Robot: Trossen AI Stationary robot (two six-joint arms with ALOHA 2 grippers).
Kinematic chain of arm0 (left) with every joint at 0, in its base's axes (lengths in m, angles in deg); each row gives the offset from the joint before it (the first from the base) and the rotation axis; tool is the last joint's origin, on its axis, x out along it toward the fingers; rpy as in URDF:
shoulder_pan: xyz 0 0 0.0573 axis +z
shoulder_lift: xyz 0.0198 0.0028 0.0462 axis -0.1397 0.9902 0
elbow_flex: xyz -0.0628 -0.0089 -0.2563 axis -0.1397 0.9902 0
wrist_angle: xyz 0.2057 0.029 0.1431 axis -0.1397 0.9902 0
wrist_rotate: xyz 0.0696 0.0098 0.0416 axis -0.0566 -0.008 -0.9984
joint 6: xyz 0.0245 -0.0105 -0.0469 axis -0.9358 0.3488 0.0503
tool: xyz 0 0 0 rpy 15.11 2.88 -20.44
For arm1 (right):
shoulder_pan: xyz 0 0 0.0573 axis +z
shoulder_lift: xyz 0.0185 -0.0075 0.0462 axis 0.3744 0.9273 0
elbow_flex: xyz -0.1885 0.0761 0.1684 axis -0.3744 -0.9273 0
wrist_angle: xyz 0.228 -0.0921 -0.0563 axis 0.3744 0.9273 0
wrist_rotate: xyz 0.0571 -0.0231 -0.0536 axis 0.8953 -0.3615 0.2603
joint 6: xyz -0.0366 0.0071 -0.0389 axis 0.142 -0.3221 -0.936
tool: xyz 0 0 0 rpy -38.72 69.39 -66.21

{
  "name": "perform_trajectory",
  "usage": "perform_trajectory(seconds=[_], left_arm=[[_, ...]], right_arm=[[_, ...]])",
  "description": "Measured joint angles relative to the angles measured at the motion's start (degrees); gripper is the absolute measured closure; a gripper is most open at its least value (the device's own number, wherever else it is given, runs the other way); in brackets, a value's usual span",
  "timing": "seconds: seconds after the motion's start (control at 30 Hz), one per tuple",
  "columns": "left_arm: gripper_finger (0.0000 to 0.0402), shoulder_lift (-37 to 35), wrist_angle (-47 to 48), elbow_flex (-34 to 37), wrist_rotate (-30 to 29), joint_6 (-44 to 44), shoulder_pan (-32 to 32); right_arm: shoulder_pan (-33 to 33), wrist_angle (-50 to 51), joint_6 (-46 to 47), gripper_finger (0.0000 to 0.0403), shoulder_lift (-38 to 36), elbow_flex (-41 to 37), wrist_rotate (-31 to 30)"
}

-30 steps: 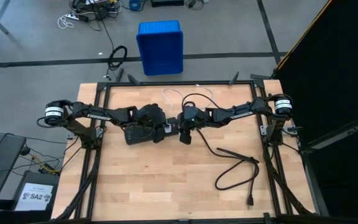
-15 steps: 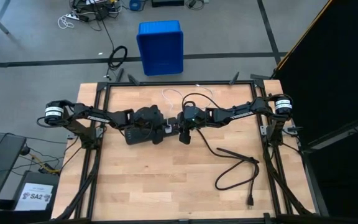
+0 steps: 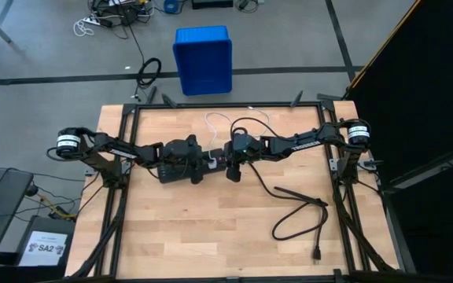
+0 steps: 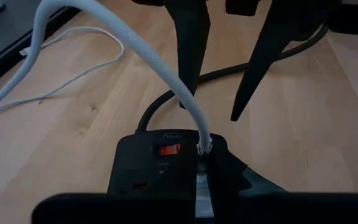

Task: Insert USB
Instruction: Insert the white charger adapter into the black outlet extension

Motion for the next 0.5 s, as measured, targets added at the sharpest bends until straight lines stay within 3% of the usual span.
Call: perform_trajectory(seconds=[0.2, 0.5], left_arm=[[0.0401, 2.2, -3.8, 0.2, 0.0, -1.2, -0.1], [0.0401, 11.0, -19.5, 0.3, 0.6, -1.3, -0.1]], right_arm=[[0.0, -1.1, 0.3, 0.0286, 0.0, 0.0, -0.4], [0.0, -1.0, 1.1, 0.0287, 0.0, 0.0, -0.4]])
